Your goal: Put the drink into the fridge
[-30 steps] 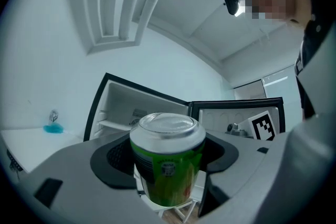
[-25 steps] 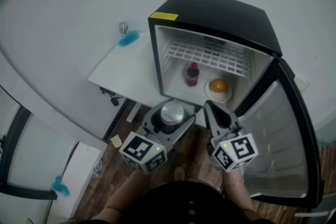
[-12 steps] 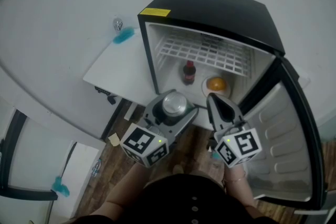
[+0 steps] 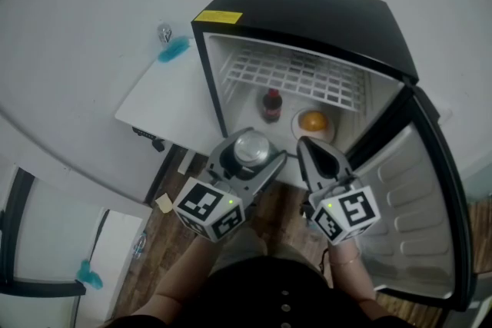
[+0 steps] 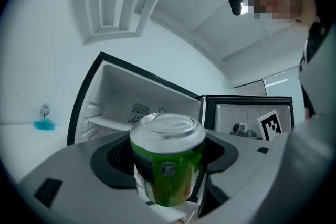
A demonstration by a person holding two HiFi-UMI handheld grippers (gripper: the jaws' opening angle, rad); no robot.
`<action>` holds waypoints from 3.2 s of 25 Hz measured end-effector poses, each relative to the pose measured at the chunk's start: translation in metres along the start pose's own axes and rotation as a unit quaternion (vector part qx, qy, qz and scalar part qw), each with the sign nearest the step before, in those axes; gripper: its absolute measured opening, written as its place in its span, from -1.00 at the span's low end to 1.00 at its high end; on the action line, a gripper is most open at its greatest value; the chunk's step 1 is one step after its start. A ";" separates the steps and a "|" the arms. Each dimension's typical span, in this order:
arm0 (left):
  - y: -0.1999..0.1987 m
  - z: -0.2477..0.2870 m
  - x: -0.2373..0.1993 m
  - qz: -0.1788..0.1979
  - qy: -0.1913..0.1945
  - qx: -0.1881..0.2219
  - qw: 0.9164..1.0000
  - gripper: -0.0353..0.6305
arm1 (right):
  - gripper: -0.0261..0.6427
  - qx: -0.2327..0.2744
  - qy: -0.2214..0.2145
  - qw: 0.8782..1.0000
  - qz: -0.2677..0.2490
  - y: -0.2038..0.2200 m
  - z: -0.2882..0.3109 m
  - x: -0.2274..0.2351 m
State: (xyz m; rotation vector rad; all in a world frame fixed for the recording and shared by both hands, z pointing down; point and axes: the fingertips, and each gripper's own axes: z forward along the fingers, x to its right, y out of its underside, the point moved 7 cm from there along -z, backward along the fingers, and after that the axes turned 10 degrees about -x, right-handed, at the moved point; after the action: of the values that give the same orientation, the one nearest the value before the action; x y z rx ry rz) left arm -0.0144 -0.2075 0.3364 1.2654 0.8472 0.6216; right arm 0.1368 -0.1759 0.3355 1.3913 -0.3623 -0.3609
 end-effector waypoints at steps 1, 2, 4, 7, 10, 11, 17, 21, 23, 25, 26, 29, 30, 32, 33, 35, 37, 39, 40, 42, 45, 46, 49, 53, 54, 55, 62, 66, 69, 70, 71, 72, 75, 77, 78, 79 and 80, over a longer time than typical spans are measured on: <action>-0.001 0.001 -0.002 0.000 0.001 0.000 1.000 0.10 | -0.90 0.001 0.002 1.000 0.002 -0.001 0.001 0.001; -0.001 0.001 -0.004 0.001 0.002 -0.001 1.000 0.10 | -0.90 0.002 0.006 1.000 0.004 -0.001 0.003 0.001; -0.003 0.000 -0.008 0.003 0.005 -0.003 1.000 0.10 | -0.90 0.004 0.013 1.000 0.006 -0.003 0.006 0.001; -0.007 0.000 -0.017 0.008 0.012 -0.008 1.000 0.10 | -0.90 0.007 0.023 1.000 0.008 -0.005 0.013 -0.001; -0.013 0.000 -0.024 0.019 0.017 -0.015 1.000 0.10 | -0.90 0.007 0.033 0.999 0.013 -0.006 0.018 -0.002; -0.016 0.001 -0.027 0.023 0.019 -0.017 0.999 0.10 | -0.90 0.006 0.036 0.999 0.015 -0.006 0.020 -0.003; -0.027 0.005 -0.040 0.035 0.027 -0.020 0.999 0.10 | -0.90 0.015 0.043 0.999 0.016 -0.012 0.031 -0.009; -0.030 0.010 -0.045 0.034 0.035 -0.019 0.999 0.10 | -0.90 0.018 0.053 0.998 0.015 -0.015 0.033 -0.007; -0.034 0.012 -0.049 0.035 0.035 -0.015 0.999 0.10 | -0.90 0.022 0.057 0.998 0.014 -0.017 0.032 -0.005; -0.039 0.016 -0.053 0.034 0.032 -0.009 0.999 0.10 | -0.90 0.023 0.063 0.998 0.016 -0.017 0.033 -0.001; -0.041 0.018 -0.054 0.036 0.031 -0.007 0.999 0.10 | -0.90 0.023 0.065 0.997 0.018 -0.016 0.033 0.001; -0.047 0.024 -0.058 0.047 0.032 -0.006 0.998 0.10 | -0.90 0.026 0.068 0.997 0.021 -0.017 0.037 0.005; -0.049 0.027 -0.059 0.050 0.032 -0.006 0.998 0.10 | -0.90 0.027 0.068 0.997 0.020 -0.018 0.038 0.006; -0.052 0.032 -0.063 0.052 0.030 -0.007 0.998 0.10 | -0.90 0.029 0.068 0.997 0.019 -0.019 0.042 0.008; -0.053 0.034 -0.064 0.053 0.029 -0.009 0.998 0.10 | -0.90 0.030 0.069 0.997 0.018 -0.020 0.043 0.008; -0.056 0.040 -0.068 0.056 0.027 -0.012 0.998 0.10 | -0.90 0.032 0.071 0.997 0.017 -0.022 0.046 0.011; -0.060 0.046 -0.070 0.064 0.027 -0.011 0.998 0.10 | -0.90 0.034 0.070 0.997 0.016 -0.024 0.048 0.014; -0.065 0.052 -0.072 0.072 0.029 -0.009 0.997 0.10 | -0.90 0.037 0.070 0.997 0.013 -0.026 0.049 0.019; -0.067 0.055 -0.073 0.074 0.029 -0.009 0.997 0.10 | -0.90 0.037 0.070 0.997 0.011 -0.027 0.050 0.021; -0.071 0.061 -0.075 0.073 0.029 -0.010 0.997 0.10 | -0.90 0.039 0.070 0.997 0.008 -0.029 0.052 0.025; -0.076 0.069 -0.079 0.074 0.029 -0.012 0.997 0.10 | -0.90 0.040 0.068 0.997 0.006 -0.031 0.055 0.030; -0.078 0.072 -0.080 0.077 0.027 -0.013 0.997 0.10 | -0.90 0.041 0.068 0.997 0.005 -0.032 0.056 0.032; -0.085 0.081 -0.084 0.082 0.020 -0.014 0.996 0.10 | -0.90 0.041 0.067 0.997 0.004 -0.033 0.060 0.038; -0.092 0.092 -0.087 0.083 0.016 -0.021 0.996 0.10 | -0.90 0.041 0.065 0.997 0.002 -0.035 0.067 0.044; -0.093 0.094 -0.088 0.085 0.016 -0.024 0.996 0.10 | -0.90 0.042 0.063 0.997 0.002 -0.036 0.069 0.044; -0.094 0.097 -0.088 0.087 0.016 -0.026 0.996 0.10 | -0.90 0.042 0.062 0.997 0.002 -0.036 0.071 0.045; -0.098 0.109 -0.094 0.086 0.009 -0.024 0.996 0.10 | -0.89 0.043 0.057 0.997 0.003 -0.038 0.078 0.049; -0.098 0.117 -0.093 0.092 0.019 -0.032 0.995 0.10 | -0.90 0.042 0.057 0.997 0.003 -0.037 0.081 0.049; -0.098 0.124 -0.093 0.100 0.025 -0.041 0.994 0.10 | -0.90 0.042 0.060 0.997 0.003 -0.037 0.082 0.050; -0.097 0.126 -0.094 0.102 0.026 -0.043 0.994 0.10 | -0.90 0.042 0.061 0.997 0.003 -0.037 0.082 0.050; -0.097 0.128 -0.095 0.102 0.027 -0.044 0.993 0.10 | -0.90 0.042 0.062 0.997 0.003 -0.037 0.083 0.051; -0.097 0.129 -0.096 0.101 0.027 -0.045 0.994 0.10 | -0.90 0.041 0.063 0.997 0.003 -0.037 0.083 0.051; -0.099 0.132 -0.102 0.100 0.022 -0.046 0.994 0.10 | -0.90 0.040 0.065 0.997 0.004 -0.038 0.085 0.053; -0.100 0.133 -0.105 0.102 0.019 -0.048 0.993 0.10 | -0.90 0.038 0.065 0.997 0.005 -0.037 0.087 0.053; -0.100 0.134 -0.106 0.103 0.019 -0.049 0.993 0.10 | -0.90 0.037 0.064 0.997 0.005 -0.036 0.088 0.053; -0.100 0.134 -0.107 0.104 0.020 -0.050 0.993 0.10 | -0.90 0.035 0.064 0.997 0.006 -0.035 0.089 0.053; -0.100 0.135 -0.107 0.105 0.019 -0.050 0.993 0.10 | -0.90 0.034 0.063 0.997 0.006 -0.035 0.091 0.053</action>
State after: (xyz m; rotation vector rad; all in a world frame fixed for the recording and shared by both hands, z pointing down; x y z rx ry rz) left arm 0.0320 -0.3903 0.2706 1.2631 0.7097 0.8496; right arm 0.1421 -0.2848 0.3160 1.4696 -0.2805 -0.2525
